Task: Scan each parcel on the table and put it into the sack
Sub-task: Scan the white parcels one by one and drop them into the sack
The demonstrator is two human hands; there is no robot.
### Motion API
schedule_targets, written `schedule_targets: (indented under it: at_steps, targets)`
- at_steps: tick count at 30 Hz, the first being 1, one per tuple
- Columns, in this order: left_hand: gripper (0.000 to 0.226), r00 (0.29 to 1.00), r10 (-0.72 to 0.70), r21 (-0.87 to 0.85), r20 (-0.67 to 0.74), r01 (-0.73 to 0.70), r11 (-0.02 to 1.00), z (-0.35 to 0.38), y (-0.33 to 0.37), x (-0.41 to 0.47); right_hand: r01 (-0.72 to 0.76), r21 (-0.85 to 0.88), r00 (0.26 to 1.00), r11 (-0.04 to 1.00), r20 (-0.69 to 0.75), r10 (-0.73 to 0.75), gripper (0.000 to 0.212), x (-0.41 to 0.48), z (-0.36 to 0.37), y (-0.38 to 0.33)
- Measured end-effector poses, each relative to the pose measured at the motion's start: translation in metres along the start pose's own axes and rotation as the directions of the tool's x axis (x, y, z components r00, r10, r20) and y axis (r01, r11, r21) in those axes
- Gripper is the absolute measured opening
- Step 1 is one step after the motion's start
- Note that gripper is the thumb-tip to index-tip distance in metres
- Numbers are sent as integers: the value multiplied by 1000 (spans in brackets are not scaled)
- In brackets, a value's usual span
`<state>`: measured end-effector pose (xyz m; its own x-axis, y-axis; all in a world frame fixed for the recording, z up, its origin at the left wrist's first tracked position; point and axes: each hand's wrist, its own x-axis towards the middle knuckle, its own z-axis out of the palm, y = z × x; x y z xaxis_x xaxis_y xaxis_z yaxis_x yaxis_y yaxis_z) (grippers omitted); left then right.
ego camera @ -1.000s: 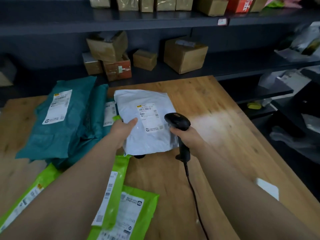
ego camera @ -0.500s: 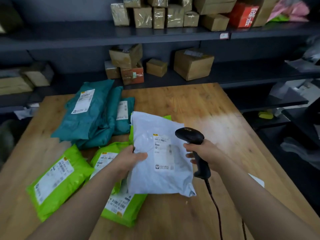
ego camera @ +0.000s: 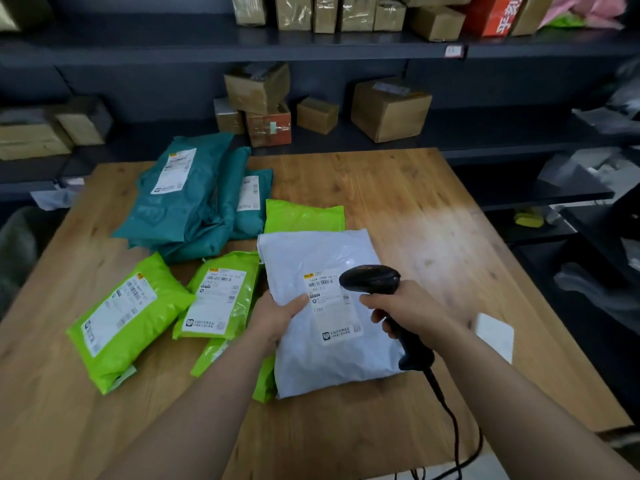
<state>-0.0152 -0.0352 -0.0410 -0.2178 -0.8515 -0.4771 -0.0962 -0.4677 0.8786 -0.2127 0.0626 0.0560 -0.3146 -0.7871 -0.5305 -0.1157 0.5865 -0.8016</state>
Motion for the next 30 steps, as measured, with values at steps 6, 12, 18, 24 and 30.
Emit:
schedule_targets:
  at_steps: [6, 12, 18, 24, 30]
  targets:
    - [32, 979, 192, 94, -67, -185, 978, 7, -14, -13, -43, 31, 998, 999, -43, 45, 19, -15, -6, 0]
    - [31, 953, 289, 122, -87, -278, 953, 14, -18, -18, -40, 3, 999, 999, -4, 40, 17, -34, -12, -11]
    - [33, 949, 305, 106, -81, -296, 949, 13, -22, -19, -41, 8, 999, 999, 6, 41, 17, -49, -18, -19]
    - [30, 962, 260, 43, -78, -257, 965, 12, -22, -19, -48, 6, 999, 999, 1, 48, 18, -54, -20, -21]
    - [22, 972, 227, -77, -56, -231, 970, 14, -19, -22, 47, 130, 997, 990, -61, -40, 16, -40, -23, -10]
